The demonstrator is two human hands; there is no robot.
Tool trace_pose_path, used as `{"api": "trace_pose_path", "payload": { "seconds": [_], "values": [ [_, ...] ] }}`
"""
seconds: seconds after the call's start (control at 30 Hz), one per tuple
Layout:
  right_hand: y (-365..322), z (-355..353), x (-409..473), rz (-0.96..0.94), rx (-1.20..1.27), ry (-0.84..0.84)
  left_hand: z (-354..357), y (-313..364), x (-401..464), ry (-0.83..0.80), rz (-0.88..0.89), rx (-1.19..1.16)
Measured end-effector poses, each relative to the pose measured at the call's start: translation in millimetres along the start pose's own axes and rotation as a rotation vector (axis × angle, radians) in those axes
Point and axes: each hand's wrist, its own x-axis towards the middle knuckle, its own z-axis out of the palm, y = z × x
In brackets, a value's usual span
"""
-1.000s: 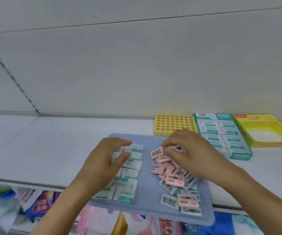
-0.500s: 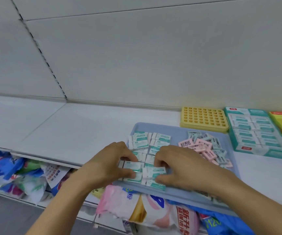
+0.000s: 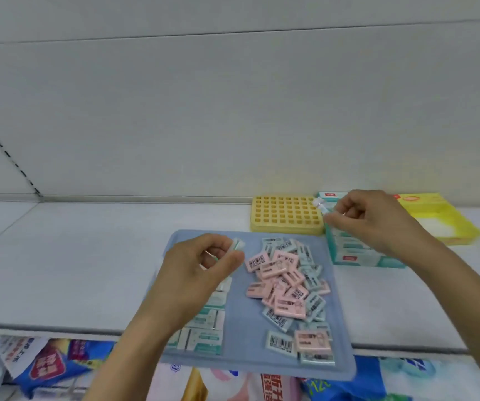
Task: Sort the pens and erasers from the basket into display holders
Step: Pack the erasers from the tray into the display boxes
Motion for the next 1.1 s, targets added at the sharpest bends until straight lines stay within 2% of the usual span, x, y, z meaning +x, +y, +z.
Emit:
{"api": "trace_pose_path", "payload": {
  "seconds": [0.13, 0.3, 0.47, 0.63, 0.7, 0.77, 0.83, 0.87, 0.93, 1.0, 1.1],
  "values": [
    [42, -9, 11, 0.043, -0.278, -0.111, 29, 16, 13, -0.077, -0.032, -0.125],
    [52, 0, 16, -0.035, -0.419, -0.16, 50, 32, 24, -0.143, -0.074, -0.24],
    [57, 1, 16, -0.026, -0.5, -0.149, 63, 38, 29, -0.188, -0.102, -0.307],
    [53, 0, 16, -0.04, -0.377, -0.19, 78, 41, 34, -0.205, -0.08, -0.237],
    [53, -4, 11, -0.06, -0.307, -0.111, 85, 42, 37, -0.165, -0.046, -0.173],
    [47, -10, 2, -0.106, -0.022, -0.04, 91, 44, 40, -0.119, 0.01, -0.05],
    [32, -20, -10, -0.177, 0.318, -0.11, 97, 48, 43, -0.112, 0.066, 0.047],
    [26, -23, -15, -0.222, 0.392, -0.168, 100, 50, 45, -0.116, 0.095, 0.073],
    [21, -29, -22, -0.313, 0.359, -0.197, 107, 55, 49, -0.133, 0.15, 0.087],
    [22, -34, -25, -0.372, 0.235, -0.119, 115, 60, 54, -0.172, 0.178, 0.056],
    [30, -41, -26, -0.31, 0.185, -0.015, 126, 70, 63, -0.259, 0.126, -0.154]
  ]
}}
